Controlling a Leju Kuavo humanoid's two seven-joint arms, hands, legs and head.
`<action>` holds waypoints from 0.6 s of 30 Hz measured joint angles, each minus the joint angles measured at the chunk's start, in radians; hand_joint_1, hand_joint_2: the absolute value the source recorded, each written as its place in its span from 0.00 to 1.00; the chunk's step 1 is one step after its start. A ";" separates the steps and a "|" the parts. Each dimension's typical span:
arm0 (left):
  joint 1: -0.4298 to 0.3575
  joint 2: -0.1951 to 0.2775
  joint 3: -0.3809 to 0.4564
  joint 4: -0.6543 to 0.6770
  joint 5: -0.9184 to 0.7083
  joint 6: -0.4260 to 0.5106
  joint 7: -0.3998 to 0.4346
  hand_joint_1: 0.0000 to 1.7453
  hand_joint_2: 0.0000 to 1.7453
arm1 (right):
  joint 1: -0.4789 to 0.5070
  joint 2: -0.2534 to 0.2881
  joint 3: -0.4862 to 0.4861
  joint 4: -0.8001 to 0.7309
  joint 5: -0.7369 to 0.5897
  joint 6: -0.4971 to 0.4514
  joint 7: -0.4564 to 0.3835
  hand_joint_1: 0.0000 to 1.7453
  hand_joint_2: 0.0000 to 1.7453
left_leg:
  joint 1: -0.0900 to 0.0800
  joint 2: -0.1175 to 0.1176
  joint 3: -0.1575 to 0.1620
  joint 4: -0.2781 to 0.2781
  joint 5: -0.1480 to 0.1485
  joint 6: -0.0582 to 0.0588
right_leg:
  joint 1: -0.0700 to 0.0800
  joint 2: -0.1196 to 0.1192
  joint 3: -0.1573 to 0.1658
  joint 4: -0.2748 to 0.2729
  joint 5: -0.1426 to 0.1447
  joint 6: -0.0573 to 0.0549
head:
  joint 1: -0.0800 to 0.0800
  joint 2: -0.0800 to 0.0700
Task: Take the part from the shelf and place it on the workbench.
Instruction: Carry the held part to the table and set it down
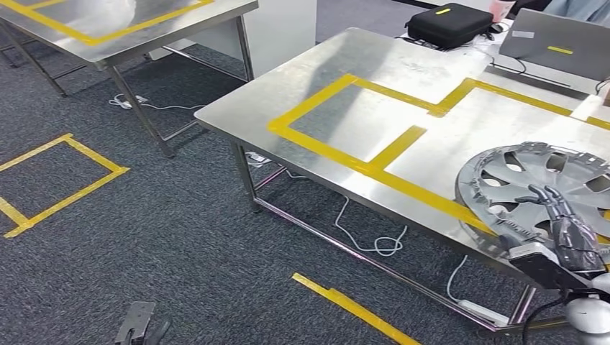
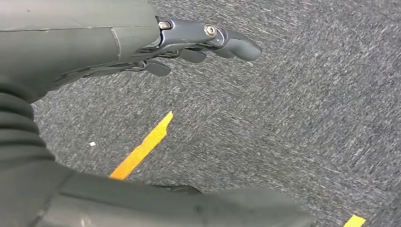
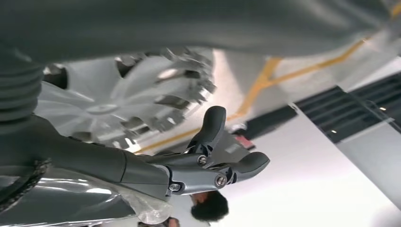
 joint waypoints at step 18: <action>0.002 -0.009 0.039 0.000 0.048 0.083 0.000 0.00 0.00 | 0.063 0.035 0.006 -0.469 -0.044 -0.105 -0.055 0.00 0.00 | 0.012 -0.002 0.008 0.034 -0.022 -0.044 | 0.001 0.000 0.067 -0.118 0.034 -0.027 | -0.009 0.000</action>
